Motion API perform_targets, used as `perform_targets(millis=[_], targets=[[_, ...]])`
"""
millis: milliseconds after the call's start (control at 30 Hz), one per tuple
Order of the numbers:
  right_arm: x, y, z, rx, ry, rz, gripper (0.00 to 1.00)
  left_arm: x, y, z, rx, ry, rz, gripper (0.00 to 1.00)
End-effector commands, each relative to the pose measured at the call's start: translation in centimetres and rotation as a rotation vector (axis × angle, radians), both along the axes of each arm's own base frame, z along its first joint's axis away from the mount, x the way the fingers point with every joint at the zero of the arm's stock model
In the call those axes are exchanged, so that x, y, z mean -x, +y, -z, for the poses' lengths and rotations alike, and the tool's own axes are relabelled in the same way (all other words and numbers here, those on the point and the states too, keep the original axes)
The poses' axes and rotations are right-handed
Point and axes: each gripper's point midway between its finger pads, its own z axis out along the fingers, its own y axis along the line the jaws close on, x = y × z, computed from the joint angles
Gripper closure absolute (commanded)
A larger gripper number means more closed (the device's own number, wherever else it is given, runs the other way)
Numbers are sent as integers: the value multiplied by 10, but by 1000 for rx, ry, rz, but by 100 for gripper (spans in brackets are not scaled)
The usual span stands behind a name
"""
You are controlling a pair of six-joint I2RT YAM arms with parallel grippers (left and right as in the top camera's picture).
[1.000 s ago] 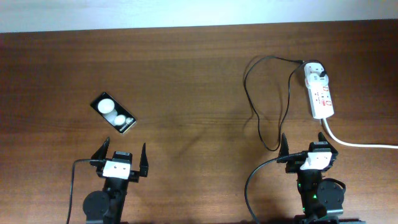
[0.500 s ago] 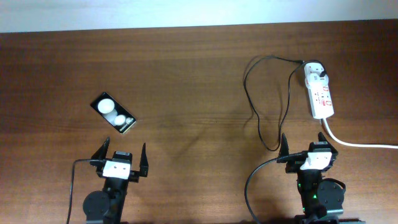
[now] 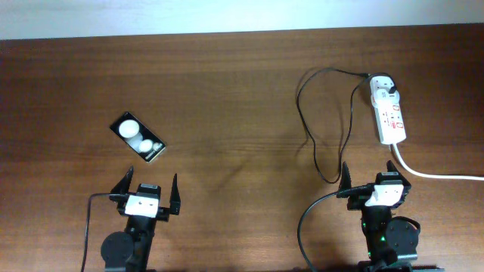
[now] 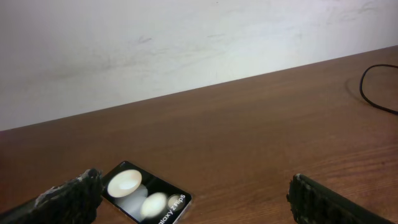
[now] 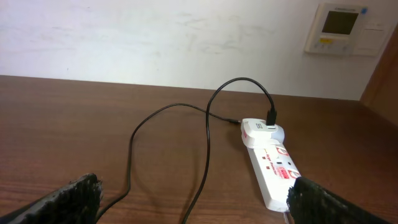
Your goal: Plug charger to phone and switch on socket
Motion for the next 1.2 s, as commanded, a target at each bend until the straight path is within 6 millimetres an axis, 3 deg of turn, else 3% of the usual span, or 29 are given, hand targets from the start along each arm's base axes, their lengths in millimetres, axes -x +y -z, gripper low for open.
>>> perform_targets(millis=[0,967,1167], targets=[[0,1,3,6,4,-5,1,0,0,1,10,-2,1,1],[0,1,3,6,4,-5,1,0,0,1,9,-3,0,1],[0,1,3,6,4,-5,1,0,0,-27,9,-116,0,1]])
